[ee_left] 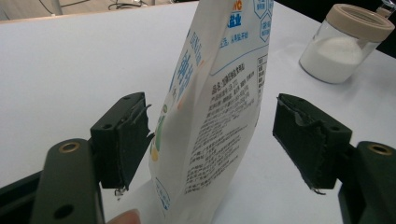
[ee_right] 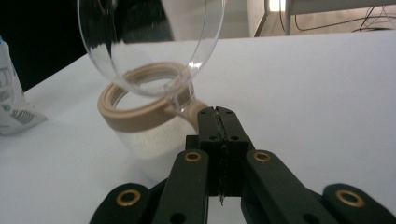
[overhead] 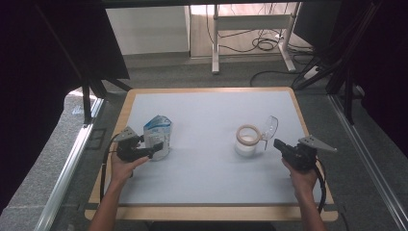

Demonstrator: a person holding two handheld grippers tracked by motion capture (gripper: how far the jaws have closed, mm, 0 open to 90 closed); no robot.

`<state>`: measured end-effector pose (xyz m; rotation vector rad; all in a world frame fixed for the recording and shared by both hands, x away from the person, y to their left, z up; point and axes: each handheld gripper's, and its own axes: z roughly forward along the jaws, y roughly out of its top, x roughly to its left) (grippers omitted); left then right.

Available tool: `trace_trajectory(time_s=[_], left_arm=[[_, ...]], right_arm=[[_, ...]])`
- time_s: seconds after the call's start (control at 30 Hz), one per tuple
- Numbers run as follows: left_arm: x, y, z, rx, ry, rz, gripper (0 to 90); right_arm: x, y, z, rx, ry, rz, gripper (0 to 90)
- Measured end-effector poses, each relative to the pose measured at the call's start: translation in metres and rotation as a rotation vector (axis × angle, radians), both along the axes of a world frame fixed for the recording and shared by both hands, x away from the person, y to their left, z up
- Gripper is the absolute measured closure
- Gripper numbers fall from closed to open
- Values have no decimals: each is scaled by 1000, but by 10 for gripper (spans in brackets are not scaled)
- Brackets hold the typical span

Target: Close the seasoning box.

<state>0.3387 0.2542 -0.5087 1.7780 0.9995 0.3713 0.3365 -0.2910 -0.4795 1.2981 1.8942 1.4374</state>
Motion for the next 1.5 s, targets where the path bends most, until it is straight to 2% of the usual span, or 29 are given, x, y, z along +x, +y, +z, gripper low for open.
trace_trajectory(time_s=[0.5,1.13,1.33,1.5], left_arm=[[-4,5,-15,-1,29,12,267],[-8,3,-19,9,40,20,264],[-8,2,-20,8,42,19,264],[-8,1,-20,3,47,19,264]], right_arm=[[6,7,9,28,-41,-5,898],[3,20,17,31,-83,17,898],[4,29,18,30,-77,51,898],[4,44,17,24,-73,106,898]])
